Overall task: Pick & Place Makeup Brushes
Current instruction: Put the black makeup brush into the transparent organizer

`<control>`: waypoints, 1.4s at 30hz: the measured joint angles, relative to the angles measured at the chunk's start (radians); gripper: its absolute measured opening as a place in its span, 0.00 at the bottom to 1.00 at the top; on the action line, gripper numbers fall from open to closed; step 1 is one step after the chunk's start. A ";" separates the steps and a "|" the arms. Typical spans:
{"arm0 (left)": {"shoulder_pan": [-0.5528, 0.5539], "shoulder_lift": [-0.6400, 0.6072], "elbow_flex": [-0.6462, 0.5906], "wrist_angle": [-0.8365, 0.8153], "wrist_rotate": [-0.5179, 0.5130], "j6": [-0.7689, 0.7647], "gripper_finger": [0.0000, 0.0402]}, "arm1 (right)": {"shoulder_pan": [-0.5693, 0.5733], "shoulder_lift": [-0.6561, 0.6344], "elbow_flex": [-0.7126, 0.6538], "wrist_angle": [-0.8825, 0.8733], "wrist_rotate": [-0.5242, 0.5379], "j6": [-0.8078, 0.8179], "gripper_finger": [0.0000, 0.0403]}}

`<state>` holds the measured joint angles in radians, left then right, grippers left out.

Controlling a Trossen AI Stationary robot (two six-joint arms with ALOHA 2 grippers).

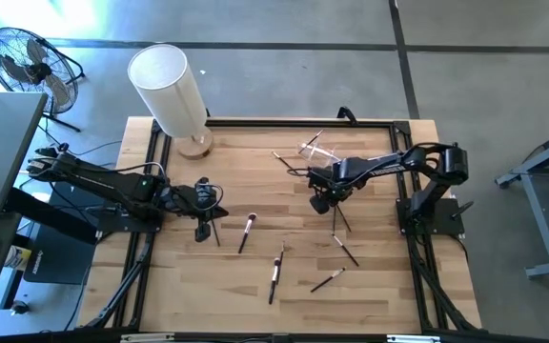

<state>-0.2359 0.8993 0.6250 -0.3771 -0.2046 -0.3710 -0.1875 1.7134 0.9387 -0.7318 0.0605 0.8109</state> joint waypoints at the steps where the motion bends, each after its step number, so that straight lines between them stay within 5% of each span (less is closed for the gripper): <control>1: 0.000 0.000 0.000 0.000 0.000 0.000 0.00 | 0.000 -0.001 -0.005 0.012 0.003 0.000 0.21; 17: 0.000 0.000 0.000 0.000 0.001 0.000 0.00 | 0.000 0.000 -0.007 0.087 0.044 -0.032 0.02; 36: 0.000 0.000 0.000 0.004 0.004 0.000 0.00 | 0.046 -0.151 -0.008 0.033 0.045 0.040 0.01; 42: 0.000 0.000 0.000 0.023 -0.056 0.061 0.00 | 0.081 -0.232 -0.008 0.017 0.119 0.129 0.01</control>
<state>-0.2359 0.8993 0.6254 -0.3541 -0.2605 -0.3098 -0.1068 1.4818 0.9304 -0.7145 0.1798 0.9399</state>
